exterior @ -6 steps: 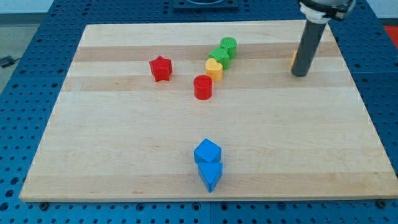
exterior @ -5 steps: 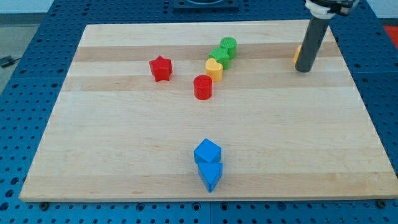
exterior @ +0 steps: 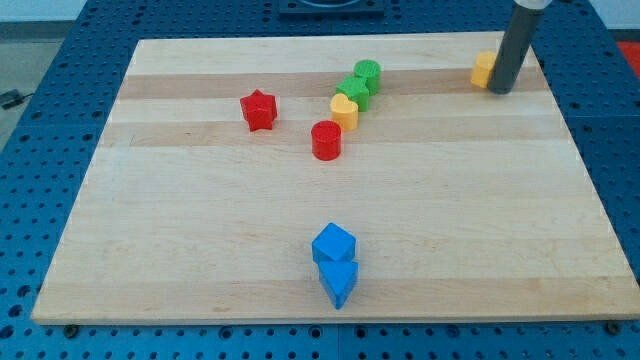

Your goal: Slide hexagon to the top right of the board

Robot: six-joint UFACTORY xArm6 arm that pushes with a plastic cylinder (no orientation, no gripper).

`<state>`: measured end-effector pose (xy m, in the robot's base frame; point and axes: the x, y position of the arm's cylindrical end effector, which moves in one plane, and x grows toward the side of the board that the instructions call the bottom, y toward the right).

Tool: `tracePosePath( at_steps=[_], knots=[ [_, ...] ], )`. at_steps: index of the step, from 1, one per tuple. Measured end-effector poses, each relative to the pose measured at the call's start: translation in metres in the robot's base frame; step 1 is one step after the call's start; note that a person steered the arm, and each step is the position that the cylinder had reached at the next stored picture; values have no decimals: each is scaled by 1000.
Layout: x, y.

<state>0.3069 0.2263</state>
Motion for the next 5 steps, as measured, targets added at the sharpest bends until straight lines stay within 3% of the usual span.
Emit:
tracePosePath(
  at_steps=[3, 5],
  knots=[
    [-9, -27],
    [-51, -27]
  ],
)
